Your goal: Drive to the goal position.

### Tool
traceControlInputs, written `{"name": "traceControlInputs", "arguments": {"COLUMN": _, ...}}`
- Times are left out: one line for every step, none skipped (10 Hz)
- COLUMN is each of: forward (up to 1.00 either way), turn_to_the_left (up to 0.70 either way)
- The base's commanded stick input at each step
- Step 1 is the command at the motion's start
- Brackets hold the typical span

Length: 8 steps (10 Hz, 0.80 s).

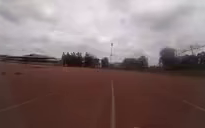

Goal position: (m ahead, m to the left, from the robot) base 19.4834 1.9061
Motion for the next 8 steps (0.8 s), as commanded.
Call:
{"name": "traceControlInputs", "arguments": {"forward": 0.70, "turn_to_the_left": 0.00}}
{"name": "traceControlInputs", "arguments": {"forward": 0.70, "turn_to_the_left": 0.00}}
{"name": "traceControlInputs", "arguments": {"forward": 0.70, "turn_to_the_left": 0.00}}
{"name": "traceControlInputs", "arguments": {"forward": 0.70, "turn_to_the_left": 0.00}}
{"name": "traceControlInputs", "arguments": {"forward": 0.70, "turn_to_the_left": 0.00}}
{"name": "traceControlInputs", "arguments": {"forward": 0.70, "turn_to_the_left": 0.00}}
{"name": "traceControlInputs", "arguments": {"forward": 0.70, "turn_to_the_left": 0.00}}
{"name": "traceControlInputs", "arguments": {"forward": 0.70, "turn_to_the_left": 0.00}}
